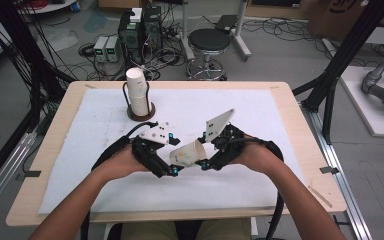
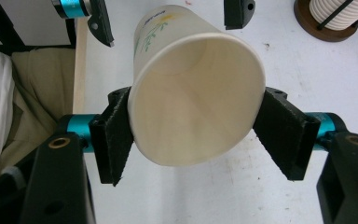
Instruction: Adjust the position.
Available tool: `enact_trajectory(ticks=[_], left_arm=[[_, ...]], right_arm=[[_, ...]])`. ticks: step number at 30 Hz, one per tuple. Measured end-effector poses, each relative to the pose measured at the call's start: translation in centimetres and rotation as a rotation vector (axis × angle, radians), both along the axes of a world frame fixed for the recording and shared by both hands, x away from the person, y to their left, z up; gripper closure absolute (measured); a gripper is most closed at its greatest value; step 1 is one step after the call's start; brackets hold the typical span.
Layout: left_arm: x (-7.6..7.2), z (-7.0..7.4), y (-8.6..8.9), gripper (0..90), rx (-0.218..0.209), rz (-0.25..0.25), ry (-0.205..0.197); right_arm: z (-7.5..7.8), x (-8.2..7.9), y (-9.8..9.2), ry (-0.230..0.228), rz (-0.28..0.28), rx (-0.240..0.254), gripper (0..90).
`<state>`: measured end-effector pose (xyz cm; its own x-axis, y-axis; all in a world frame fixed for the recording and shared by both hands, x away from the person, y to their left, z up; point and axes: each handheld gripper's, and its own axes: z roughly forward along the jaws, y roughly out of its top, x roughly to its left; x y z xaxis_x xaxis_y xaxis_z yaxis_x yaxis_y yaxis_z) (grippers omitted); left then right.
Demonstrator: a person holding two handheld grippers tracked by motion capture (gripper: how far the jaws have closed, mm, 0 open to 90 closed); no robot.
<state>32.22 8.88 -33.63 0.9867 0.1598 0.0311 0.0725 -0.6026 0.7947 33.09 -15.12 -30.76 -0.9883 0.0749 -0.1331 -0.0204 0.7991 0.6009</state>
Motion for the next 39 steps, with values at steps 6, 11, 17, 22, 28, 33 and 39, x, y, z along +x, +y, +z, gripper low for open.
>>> enact_trajectory(ticks=[6, 11, 17, 22, 28, 33, 39], left_arm=[[0.0, -0.1, -0.5, 17.2, 0.026, -0.011, -0.009], [0.1, -0.3, -0.9, 19.0, 0.053, -0.027, -0.009], [0.1, -0.5, -1.2, 19.5, 0.064, -0.033, -0.002], [0.2, -0.6, -1.5, 20.9, 0.081, -0.043, 0.006], [0.4, -0.9, -2.0, 26.5, 0.113, -0.057, 0.023], [0.5, -1.1, -2.3, 31.0, 0.133, -0.061, 0.042], [0.7, -1.3, -2.4, 34.6, 0.154, -0.078, 0.045]], right_arm=[[0.0, 0.0, 0.6, 0.010, 0.005, -0.037, 31.3], [-0.2, -0.2, 1.2, 0.010, 0.011, -0.081, 31.3], [-0.2, -0.1, 1.5, 0.008, 0.021, -0.092, 31.2], [-0.2, -0.2, 1.8, 0.015, 0.030, -0.105, 31.2], [-0.4, -0.3, 2.0, 0.026, 0.033, -0.124, 31.3], [-0.4, -0.3, 2.2, 0.025, 0.037, -0.137, 31.2], [-0.6, -0.4, 2.4, 0.023, 0.033, -0.150, 31.3]])
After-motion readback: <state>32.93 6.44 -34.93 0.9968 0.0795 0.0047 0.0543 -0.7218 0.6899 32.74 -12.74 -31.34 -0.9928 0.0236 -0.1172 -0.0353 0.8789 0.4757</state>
